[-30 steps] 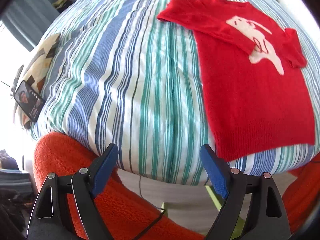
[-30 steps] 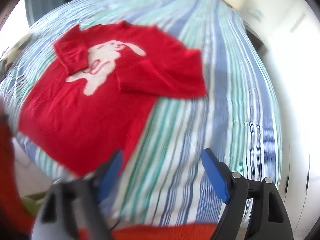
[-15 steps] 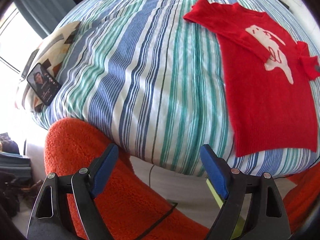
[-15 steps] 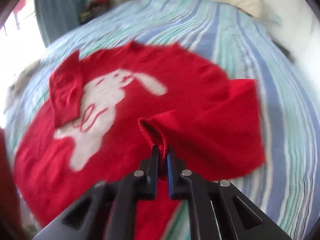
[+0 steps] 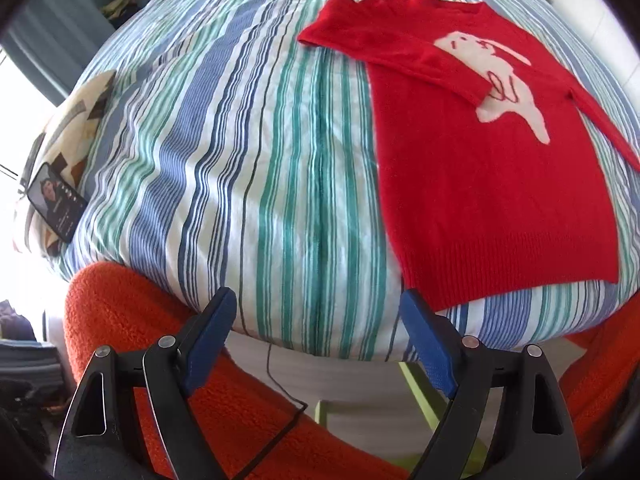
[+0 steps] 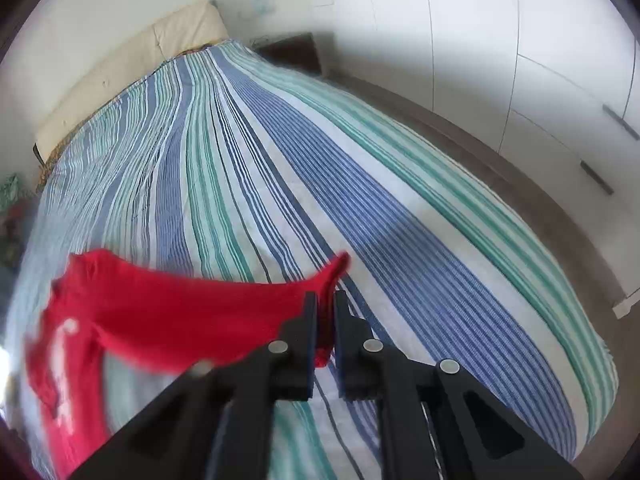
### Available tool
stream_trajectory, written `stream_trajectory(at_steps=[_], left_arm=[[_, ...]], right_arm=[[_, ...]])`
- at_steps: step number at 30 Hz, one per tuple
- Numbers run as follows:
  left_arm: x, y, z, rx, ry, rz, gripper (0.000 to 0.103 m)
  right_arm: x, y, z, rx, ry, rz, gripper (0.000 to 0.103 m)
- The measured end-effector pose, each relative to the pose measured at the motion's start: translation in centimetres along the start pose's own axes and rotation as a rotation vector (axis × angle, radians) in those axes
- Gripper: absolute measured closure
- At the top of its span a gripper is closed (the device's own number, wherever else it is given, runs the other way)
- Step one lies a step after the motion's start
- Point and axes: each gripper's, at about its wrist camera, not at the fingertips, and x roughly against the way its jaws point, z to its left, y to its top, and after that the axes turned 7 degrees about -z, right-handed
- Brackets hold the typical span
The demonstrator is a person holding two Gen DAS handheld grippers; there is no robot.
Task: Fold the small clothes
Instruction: 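Lay the held sleeve across the sweater body, open the right tool, then grasp the other sleeve cuff with the left tool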
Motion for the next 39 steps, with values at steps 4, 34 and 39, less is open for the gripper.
stream_trajectory(at_steps=[4, 34, 39], left_arm=[[0.2, -0.5, 0.5, 0.004, 0.023, 0.000, 0.018], [0.2, 13.1, -12.1, -0.524, -0.142, -0.468, 0.005], [-7.2, 15.0, -16.9, -0.685, -0.182, -0.286, 0.012]], right_arm=[[0.0, -0.5, -0.1, -0.052, 0.015, -0.003, 0.096], [10.9, -8.1, 6.6, 0.246, -0.004, -0.009, 0.046], [14.0, -12.2, 5.9, 0.159, 0.024, -0.008, 0.046]])
